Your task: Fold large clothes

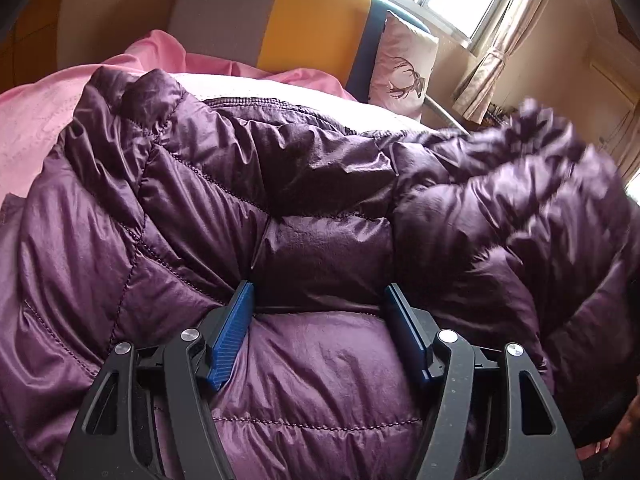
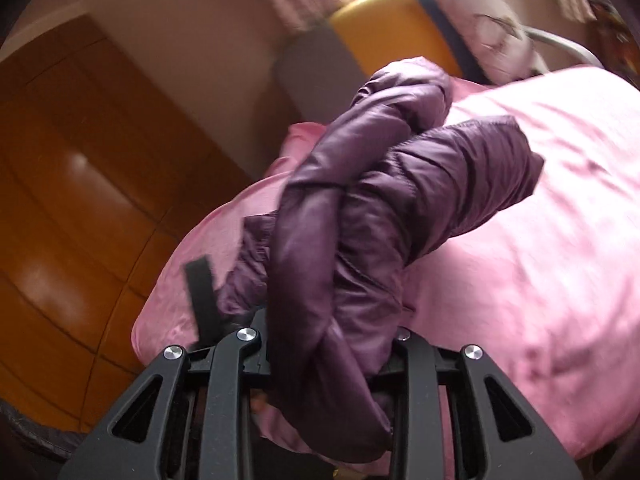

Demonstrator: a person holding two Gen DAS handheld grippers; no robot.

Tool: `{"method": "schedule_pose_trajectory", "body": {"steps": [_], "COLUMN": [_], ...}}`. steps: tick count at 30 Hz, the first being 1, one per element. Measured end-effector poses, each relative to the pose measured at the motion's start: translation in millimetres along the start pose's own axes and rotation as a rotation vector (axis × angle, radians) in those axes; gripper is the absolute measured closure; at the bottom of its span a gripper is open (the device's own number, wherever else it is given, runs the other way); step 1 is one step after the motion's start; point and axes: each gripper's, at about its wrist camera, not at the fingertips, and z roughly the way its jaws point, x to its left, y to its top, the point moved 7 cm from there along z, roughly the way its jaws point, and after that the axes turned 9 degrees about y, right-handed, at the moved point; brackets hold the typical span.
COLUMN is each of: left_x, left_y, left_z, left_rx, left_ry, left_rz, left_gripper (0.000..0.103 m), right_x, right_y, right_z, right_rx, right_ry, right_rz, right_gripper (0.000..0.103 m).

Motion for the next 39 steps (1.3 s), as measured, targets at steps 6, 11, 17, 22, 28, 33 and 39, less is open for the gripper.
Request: {"method": "schedule_pose_trajectory", "body": {"steps": [6,11,17,22,28,33,39], "left_x": [13.0,21.9,79.1,156.8,180.0,156.0,111.0], "left_y": [-5.3,-5.5,0.4,3.9,24.0,41.0,69.1], "left_z": [-2.1,-14.4,-93.8,-154.9,-204.8,-201.8,-165.5], "left_rx": [-0.002,0.019,-0.036,-0.147,-0.243,-0.204,-0.093], "left_ry": [-0.077,-0.146,-0.232,-0.175,-0.308,-0.392,-0.348], "left_rz": [-0.070,-0.102,-0.208,-0.275,-0.312,-0.241,-0.111], "left_gripper": [0.045,0.053,0.056,0.056,0.039,0.025,0.018], "right_x": [49.4,53.6,67.2,106.0,134.6,139.1,138.5], "right_y": [-7.5,-8.0,-2.0,-18.2,-65.2,-90.2,-89.8], "right_z": [44.3,49.4,69.3,111.0,169.8,181.1,160.7], "right_rx": [0.089,0.119,0.157,0.242,0.332,0.309,0.256], "right_ry": [-0.049,-0.100,-0.166,-0.274,-0.344,-0.355,-0.229], "right_rz": [-0.140,-0.178,-0.245,-0.428,-0.653,-0.794,-0.722], "right_gripper": [0.076,0.076,0.076,0.075,0.069,0.050,0.038]}}
